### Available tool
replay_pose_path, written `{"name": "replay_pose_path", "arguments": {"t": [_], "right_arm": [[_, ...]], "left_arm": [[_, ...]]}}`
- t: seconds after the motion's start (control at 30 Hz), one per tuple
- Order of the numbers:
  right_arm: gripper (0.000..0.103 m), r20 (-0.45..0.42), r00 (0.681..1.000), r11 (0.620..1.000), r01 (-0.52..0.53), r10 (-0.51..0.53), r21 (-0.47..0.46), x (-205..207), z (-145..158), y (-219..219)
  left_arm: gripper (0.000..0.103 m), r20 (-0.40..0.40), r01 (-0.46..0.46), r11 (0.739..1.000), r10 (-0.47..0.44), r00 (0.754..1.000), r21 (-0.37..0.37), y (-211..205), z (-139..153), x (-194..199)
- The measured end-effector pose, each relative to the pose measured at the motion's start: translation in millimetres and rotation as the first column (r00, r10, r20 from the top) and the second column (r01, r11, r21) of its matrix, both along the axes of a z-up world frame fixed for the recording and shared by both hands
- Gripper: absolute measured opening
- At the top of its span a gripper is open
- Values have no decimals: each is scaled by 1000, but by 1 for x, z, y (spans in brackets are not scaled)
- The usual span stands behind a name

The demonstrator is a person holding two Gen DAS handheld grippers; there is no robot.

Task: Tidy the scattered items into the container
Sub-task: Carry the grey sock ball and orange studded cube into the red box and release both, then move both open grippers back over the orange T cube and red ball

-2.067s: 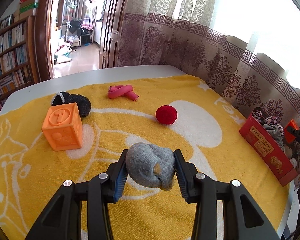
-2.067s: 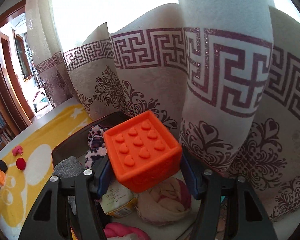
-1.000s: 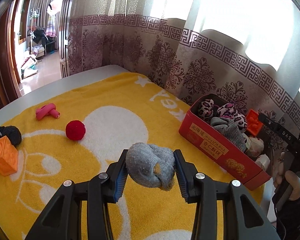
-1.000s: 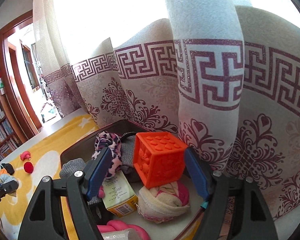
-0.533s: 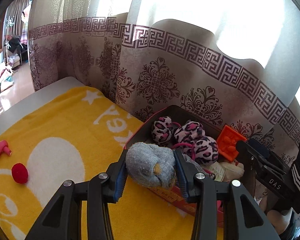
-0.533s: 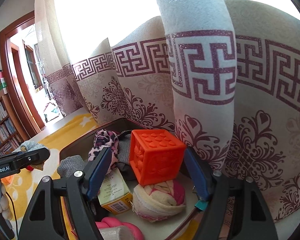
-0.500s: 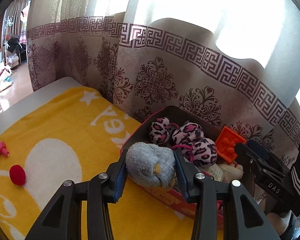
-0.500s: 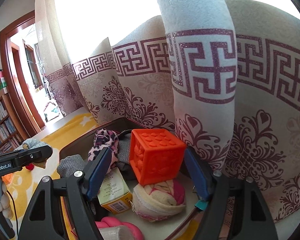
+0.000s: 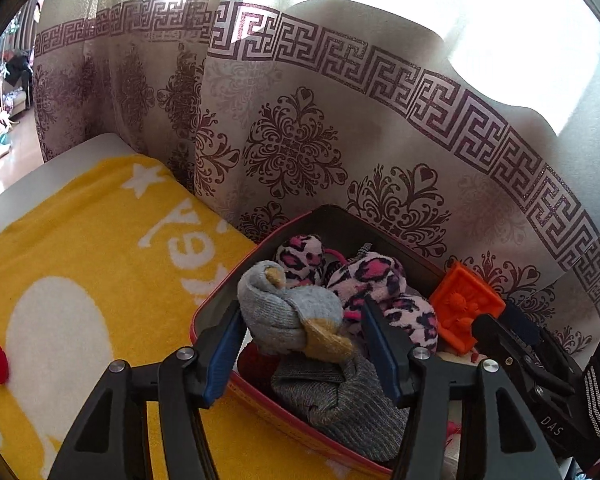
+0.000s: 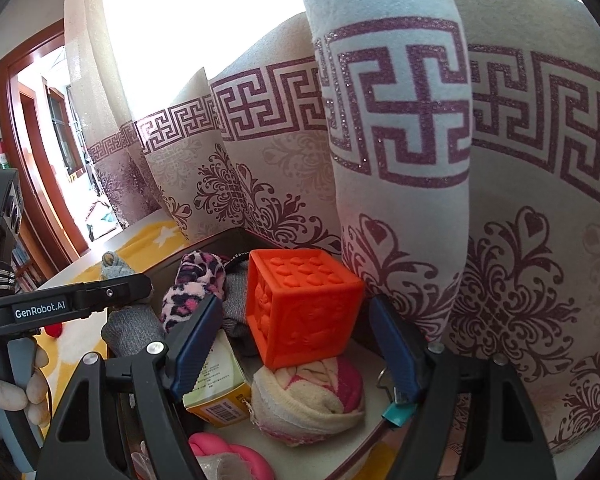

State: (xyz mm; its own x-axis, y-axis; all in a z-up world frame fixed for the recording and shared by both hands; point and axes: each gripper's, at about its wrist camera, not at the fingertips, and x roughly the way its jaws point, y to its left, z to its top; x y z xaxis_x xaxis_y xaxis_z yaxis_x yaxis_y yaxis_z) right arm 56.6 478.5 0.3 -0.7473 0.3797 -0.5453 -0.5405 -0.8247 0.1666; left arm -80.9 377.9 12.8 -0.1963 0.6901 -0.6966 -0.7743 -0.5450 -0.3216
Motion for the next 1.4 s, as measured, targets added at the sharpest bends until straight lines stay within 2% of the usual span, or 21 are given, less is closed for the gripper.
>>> {"name": "replay_pose_path", "arguments": {"t": [0.07, 0.27, 0.37, 0.6, 0.63, 0.67, 0.7, 1.03, 1.4], "right_arm": [[79, -1, 1000, 1000, 2, -2, 0, 0, 0, 0], [79, -10, 1000, 1000, 8, -8, 6, 1, 4, -2], [80, -18, 1000, 1000, 8, -8, 12, 2, 7, -5], [81, -4, 1000, 1000, -18, 18, 21, -2, 9, -17], [81, -1, 1000, 999, -23, 23, 23, -3, 10, -19], [81, 3, 1000, 999, -29, 29, 26, -4, 10, -22], [81, 6, 999, 999, -35, 35, 28, -5, 11, -24], [83, 34, 990, 988, -136, 134, 69, -28, 22, -63], [84, 73, 960, 958, -275, 270, 79, -64, 23, -121]], "left_arm": [[76, 3, -21, 1000, 21, 1000, 15, -7, 2, -1], [76, 8, -44, 997, 43, 999, 61, -24, 13, -2], [85, -7, -74, 996, 74, 997, 50, -33, 15, -3], [86, 23, -122, 992, 122, 992, 33, -57, 3, -10], [89, 29, -128, 991, 127, 991, 29, -61, 1, -11], [102, 32, -138, 990, 138, 990, 22, -65, -1, -12], [103, 30, -150, 988, 150, 988, 21, -69, -2, -12], [103, 57, -234, 972, 233, 971, 20, -118, -9, -25], [103, 78, -338, 941, 335, 939, 21, -192, -18, -37]]}}
